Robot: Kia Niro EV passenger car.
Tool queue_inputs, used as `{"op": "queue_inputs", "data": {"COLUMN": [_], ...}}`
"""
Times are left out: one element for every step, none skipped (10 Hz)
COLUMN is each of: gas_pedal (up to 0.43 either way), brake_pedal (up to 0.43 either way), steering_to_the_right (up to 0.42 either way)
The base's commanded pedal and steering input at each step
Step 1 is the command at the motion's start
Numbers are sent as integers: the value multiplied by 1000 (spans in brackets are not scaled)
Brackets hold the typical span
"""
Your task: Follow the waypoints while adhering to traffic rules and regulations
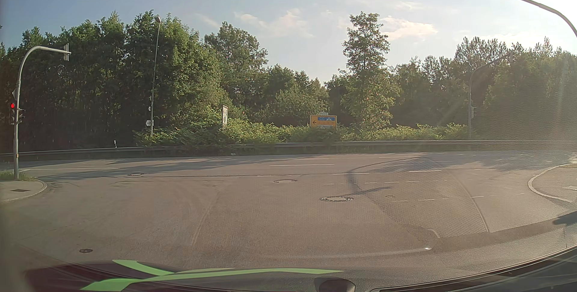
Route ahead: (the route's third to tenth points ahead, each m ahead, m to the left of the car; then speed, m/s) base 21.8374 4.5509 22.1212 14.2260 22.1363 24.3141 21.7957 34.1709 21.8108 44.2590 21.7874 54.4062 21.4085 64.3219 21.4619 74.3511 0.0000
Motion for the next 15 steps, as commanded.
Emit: {"op": "queue_inputs", "data": {"gas_pedal": [0, 0, 0, 0, 0, 0, 0, 0, 0, 0, 0, 0, 0, 0, 0], "brake_pedal": [311, 311, 317, 317, 317, 317, 323, 323, 323, 323, 323, 323, 323, 323, 323], "steering_to_the_right": [-22, -22, -22, -22, -21, -21, -22, -21, -22, -22, -21, -22, -22, -21, -21]}}
